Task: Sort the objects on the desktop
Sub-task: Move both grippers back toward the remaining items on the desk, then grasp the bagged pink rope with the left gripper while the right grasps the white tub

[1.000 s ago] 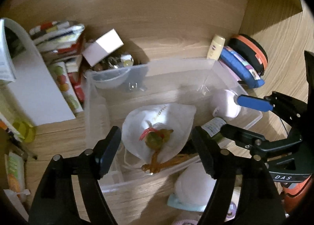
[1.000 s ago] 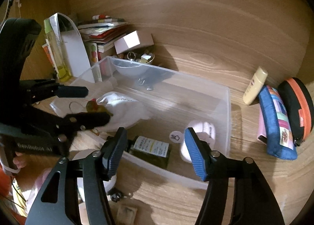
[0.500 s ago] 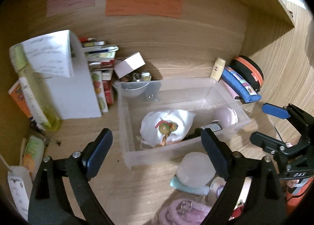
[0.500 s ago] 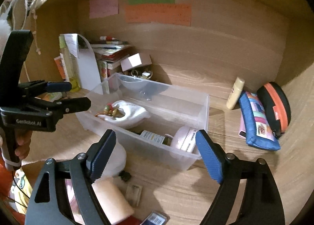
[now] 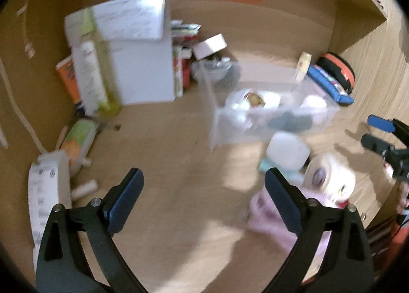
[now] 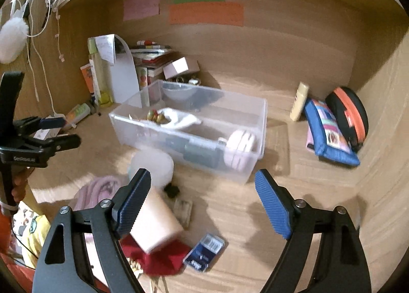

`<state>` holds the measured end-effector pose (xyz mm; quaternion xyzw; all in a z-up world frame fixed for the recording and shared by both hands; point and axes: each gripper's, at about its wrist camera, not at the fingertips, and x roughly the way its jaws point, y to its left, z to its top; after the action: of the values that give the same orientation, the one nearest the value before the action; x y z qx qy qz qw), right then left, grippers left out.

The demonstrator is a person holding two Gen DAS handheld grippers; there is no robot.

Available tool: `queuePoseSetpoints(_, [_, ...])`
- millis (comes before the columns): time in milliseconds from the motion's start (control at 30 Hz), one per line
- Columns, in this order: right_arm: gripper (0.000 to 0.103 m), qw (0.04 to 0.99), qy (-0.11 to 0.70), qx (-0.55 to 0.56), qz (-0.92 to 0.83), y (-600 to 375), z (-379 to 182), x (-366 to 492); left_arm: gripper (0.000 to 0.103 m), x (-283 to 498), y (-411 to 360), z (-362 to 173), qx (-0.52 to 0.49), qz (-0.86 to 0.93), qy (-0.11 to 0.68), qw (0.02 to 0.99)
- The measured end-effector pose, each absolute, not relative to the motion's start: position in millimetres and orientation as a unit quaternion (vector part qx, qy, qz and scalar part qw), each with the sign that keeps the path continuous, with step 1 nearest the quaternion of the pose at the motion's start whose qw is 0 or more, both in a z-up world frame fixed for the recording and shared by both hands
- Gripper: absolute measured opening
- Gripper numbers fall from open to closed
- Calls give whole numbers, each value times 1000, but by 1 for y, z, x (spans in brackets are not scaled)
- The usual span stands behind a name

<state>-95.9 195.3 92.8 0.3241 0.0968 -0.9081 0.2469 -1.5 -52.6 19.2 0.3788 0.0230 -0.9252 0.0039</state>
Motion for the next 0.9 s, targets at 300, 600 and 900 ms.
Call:
queuePoseSetpoints(300, [81,240,100,348,-901,204,74,-78,97,39,-45,-15,411,-912,-1,-3])
queuePoseSetpoints(600, [81,251,135,367,-885,197,56,-62,97,51,-7,-38,431,-899,-56,-55])
queuePoseSetpoints(900, [81,270,173,375,-870,181,45,-62,97,27,24,-41,417,-903,-87,-55])
